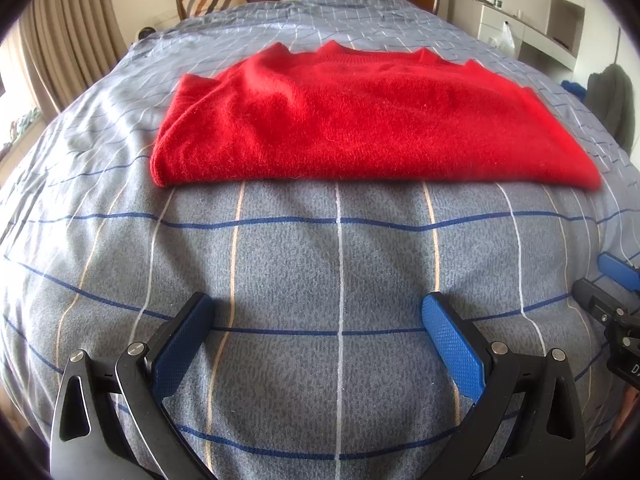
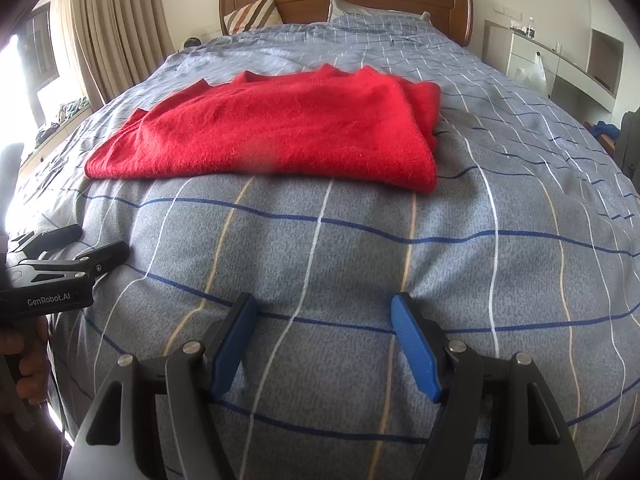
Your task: Fold small clothes
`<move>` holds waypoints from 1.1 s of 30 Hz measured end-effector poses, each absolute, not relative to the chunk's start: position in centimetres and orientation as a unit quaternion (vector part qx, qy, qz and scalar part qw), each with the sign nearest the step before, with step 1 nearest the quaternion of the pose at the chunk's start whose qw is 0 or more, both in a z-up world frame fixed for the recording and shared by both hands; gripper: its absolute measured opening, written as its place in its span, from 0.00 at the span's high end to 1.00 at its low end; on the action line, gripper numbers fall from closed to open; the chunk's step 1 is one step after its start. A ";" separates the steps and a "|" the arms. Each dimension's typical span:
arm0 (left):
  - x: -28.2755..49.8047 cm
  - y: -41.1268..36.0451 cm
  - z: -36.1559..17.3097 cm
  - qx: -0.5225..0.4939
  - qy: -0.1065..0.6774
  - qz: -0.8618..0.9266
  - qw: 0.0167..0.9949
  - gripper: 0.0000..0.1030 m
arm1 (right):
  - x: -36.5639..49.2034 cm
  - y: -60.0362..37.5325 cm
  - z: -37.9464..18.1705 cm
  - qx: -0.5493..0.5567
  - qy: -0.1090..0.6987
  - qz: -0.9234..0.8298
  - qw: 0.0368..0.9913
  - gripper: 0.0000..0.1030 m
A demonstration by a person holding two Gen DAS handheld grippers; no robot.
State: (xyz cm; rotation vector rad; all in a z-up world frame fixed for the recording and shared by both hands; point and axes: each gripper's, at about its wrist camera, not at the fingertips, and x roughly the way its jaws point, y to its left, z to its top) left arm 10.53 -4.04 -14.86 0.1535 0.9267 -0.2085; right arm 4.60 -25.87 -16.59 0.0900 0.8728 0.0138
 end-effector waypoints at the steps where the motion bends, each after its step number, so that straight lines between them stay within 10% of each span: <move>1: 10.6 -4.1 -14.9 0.074 0.447 -0.100 0.886 0.01 | 4.6 -25.9 -16.6 0.044 0.422 0.006 0.906 0.32; 21: 9.5 -1.2 -11.1 0.059 0.400 -0.109 0.908 0.01 | 5.8 -28.1 -13.1 0.090 0.440 0.034 0.893 0.33; 33: 10.8 5.7 -13.0 -0.034 0.377 -0.105 0.920 0.01 | 21.1 -38.6 -12.7 0.251 0.458 0.038 0.852 0.33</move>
